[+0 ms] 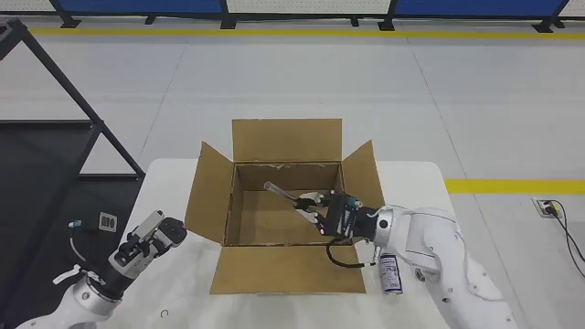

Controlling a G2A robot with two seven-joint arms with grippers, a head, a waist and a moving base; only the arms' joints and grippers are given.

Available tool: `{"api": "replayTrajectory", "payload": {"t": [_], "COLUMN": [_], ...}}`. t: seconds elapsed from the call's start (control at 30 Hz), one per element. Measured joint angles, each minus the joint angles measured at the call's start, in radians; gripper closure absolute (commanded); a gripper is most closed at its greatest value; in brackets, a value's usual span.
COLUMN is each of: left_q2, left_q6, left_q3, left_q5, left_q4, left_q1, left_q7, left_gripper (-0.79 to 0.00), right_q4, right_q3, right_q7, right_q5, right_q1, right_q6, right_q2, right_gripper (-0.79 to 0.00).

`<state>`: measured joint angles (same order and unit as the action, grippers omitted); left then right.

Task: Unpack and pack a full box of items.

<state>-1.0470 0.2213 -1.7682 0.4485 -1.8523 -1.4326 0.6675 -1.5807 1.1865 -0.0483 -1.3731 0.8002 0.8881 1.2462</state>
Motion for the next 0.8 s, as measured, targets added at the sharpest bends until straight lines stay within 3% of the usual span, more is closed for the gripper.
{"api": "replayTrajectory", "payload": {"t": [0.6, 0.8], "left_q2": [0.000, 0.000], "left_q6": [-0.001, -0.001], "left_q3": [0.000, 0.000], "left_q5": [0.001, 0.001], "left_q4": [0.002, 0.002], "left_q1": [0.002, 0.002], "left_q7": [-0.002, -0.002], "left_gripper": [-0.785, -0.785], "right_q4": [-0.022, -0.117], "right_q3": [0.026, 0.114], "right_q7": [-0.001, 0.059], "right_q5": [0.013, 0.121], "right_q1": [0.027, 0.096], "right_q6": [-0.011, 0.028], "right_q2": [-0.005, -0.022], "right_gripper": [0.000, 0.000]}}
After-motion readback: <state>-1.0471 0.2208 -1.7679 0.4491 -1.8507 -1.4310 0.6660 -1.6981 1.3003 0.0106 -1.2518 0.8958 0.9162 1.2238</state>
